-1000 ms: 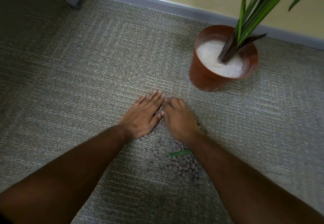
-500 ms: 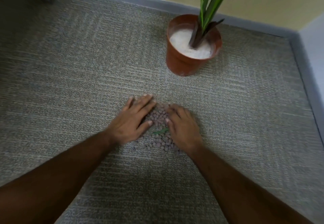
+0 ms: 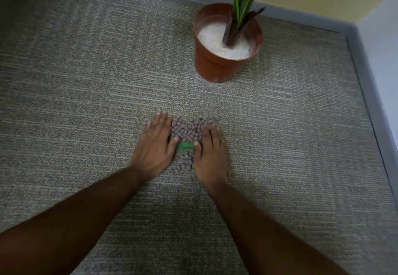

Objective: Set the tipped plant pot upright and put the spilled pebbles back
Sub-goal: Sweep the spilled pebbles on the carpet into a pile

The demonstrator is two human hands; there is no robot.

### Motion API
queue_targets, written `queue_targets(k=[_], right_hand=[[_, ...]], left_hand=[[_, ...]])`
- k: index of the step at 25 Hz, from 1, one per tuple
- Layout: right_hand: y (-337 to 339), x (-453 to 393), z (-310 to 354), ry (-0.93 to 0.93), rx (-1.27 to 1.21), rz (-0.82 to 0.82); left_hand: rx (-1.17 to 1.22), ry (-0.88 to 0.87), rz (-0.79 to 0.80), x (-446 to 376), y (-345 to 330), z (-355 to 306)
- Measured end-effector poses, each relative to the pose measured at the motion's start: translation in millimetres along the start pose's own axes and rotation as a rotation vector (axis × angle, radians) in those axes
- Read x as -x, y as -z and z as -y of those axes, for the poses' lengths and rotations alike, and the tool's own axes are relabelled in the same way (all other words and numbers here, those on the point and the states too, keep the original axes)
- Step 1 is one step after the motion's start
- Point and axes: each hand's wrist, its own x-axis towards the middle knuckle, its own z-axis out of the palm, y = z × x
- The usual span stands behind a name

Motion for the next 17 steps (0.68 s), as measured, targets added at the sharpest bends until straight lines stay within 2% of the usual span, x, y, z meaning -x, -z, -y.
queue_targets(k=[4,8,12,17], right_hand=[[2,4,12,0.163,0.048,0.099],[48,5,13,0.267,0.102,0.270],[134,-15,16,0.435,0.343,0.443],[219,-32,29,0.526,0.565,0.489]], left_hand=[[0.008,-0.154,0.055,-8,-4,-17],[0.017,-0.239,0.166,-14,15,-15],[-0.176,-0.368,0.237,-32,79,-12],[-0.391,-0.474,0.251,-46,174,-19]])
